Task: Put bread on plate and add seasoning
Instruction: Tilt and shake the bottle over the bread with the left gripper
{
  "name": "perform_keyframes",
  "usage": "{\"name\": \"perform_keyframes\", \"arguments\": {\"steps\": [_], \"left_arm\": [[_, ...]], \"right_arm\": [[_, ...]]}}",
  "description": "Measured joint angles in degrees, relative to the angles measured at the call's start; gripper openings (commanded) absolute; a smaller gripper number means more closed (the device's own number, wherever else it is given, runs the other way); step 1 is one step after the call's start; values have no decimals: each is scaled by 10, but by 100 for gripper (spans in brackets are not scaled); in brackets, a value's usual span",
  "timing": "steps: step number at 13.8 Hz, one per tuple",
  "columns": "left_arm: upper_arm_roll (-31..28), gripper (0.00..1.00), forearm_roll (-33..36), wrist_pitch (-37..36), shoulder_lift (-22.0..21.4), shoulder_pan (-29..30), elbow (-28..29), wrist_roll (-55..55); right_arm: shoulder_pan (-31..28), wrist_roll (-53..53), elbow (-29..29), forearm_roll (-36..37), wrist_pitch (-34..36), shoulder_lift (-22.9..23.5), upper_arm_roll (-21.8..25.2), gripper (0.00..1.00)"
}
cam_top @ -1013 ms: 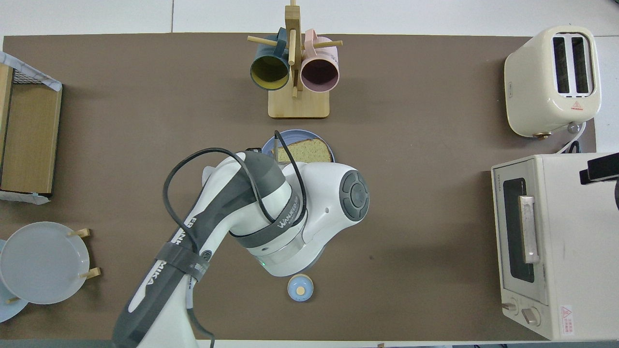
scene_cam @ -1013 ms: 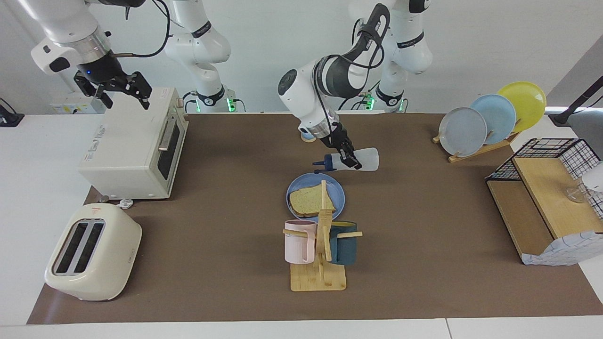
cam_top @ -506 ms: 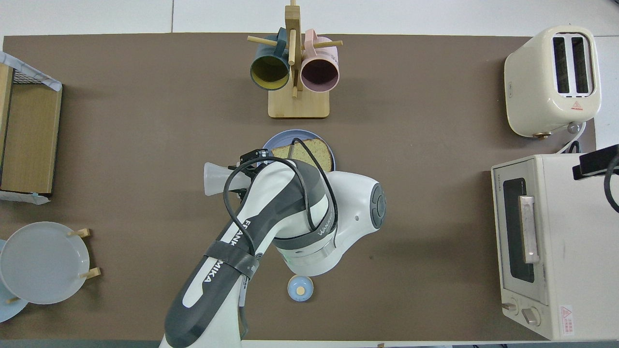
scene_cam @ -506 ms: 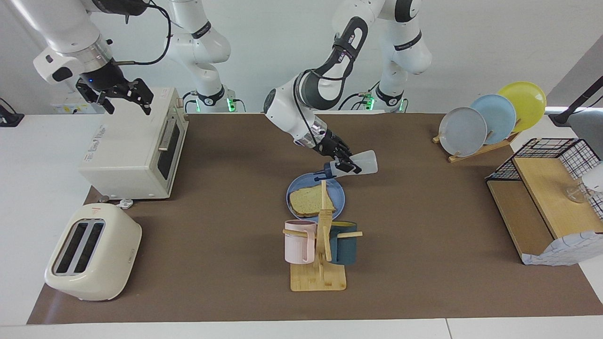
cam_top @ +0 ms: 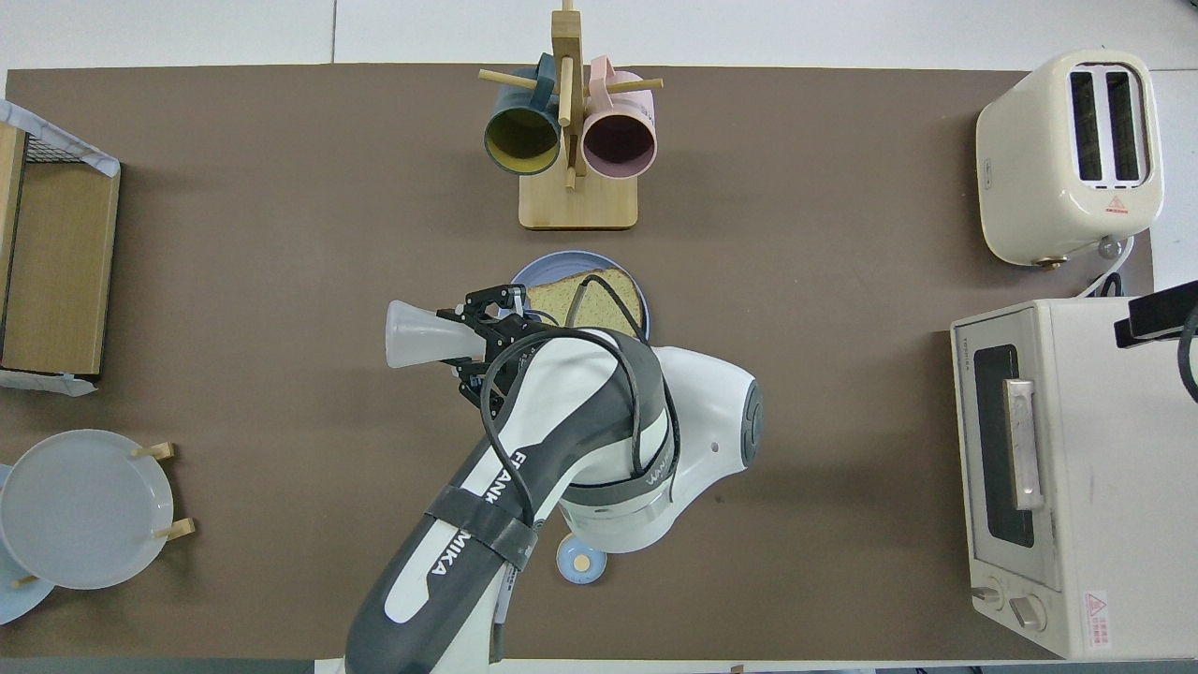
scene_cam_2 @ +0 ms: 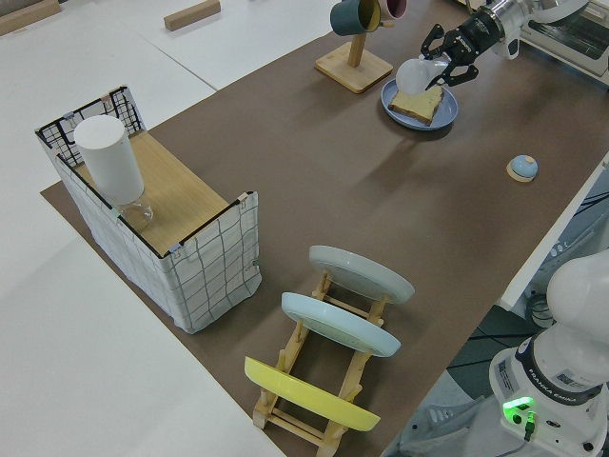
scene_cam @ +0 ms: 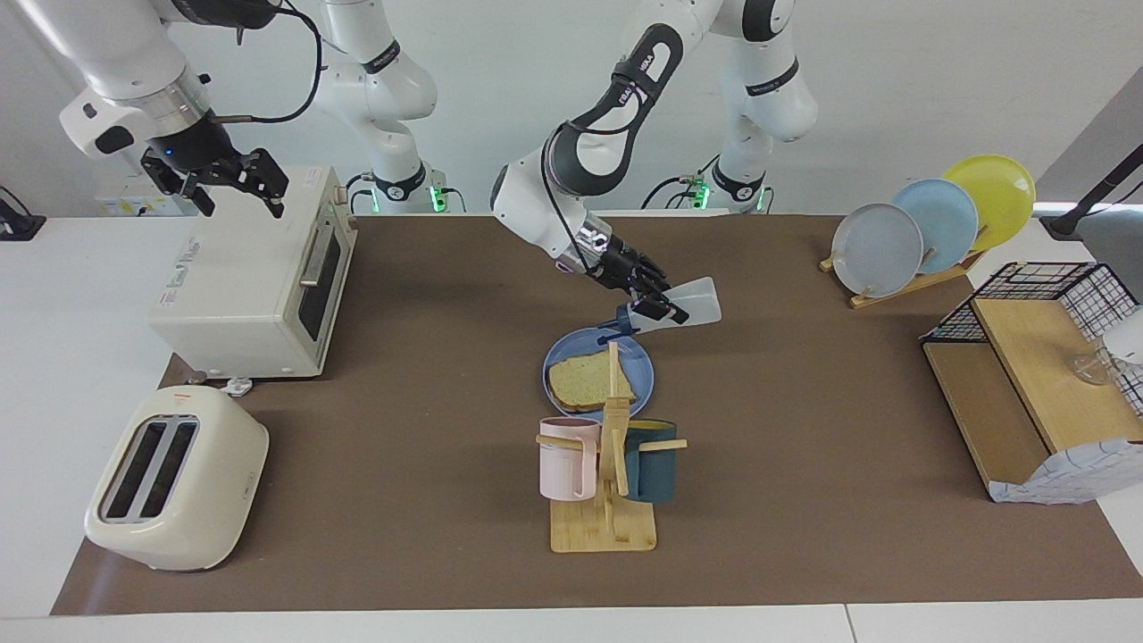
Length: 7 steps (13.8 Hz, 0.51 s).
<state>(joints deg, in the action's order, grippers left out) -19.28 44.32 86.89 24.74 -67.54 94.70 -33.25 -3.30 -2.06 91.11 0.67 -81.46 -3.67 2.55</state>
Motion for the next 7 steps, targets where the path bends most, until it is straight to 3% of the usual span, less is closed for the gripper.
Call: {"name": "perform_keyframes", "arguments": {"steps": [7], "left_arm": [[1,0,42,-48,14,-15,0,-1]], "right_arm": [[1,0,1,0,4,2,1,100]]}}
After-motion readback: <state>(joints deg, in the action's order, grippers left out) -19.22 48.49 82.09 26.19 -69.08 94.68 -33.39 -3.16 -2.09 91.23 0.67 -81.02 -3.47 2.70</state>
